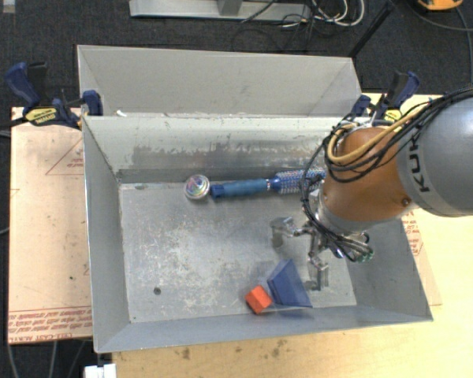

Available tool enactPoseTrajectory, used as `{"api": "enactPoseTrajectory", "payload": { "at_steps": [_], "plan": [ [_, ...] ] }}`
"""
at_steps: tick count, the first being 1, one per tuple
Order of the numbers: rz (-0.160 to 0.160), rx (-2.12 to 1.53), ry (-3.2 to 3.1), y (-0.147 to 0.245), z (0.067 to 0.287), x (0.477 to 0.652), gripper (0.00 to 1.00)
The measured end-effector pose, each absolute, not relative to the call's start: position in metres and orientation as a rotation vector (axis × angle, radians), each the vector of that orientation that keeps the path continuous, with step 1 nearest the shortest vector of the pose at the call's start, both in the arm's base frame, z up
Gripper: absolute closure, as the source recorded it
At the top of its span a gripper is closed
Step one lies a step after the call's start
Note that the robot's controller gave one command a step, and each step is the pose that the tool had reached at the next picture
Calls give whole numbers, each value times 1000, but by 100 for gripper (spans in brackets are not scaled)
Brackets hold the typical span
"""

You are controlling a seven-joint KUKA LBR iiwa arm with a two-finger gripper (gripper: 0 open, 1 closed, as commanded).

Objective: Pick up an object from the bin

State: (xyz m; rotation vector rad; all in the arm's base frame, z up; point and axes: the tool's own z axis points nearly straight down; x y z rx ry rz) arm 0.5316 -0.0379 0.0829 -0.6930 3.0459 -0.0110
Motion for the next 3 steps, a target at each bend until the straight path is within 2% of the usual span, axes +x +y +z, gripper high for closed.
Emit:
{"api": "enactPoseTrajectory", "payload": {
  "at_steps": [1,2,3],
  "plan": [
    [4,-1272,2867,35,78,496,0],
    [1,-1270,2868,33,78,496,100],
    [-7,-1275,2859,-2,318,505,100]
  ]
}}
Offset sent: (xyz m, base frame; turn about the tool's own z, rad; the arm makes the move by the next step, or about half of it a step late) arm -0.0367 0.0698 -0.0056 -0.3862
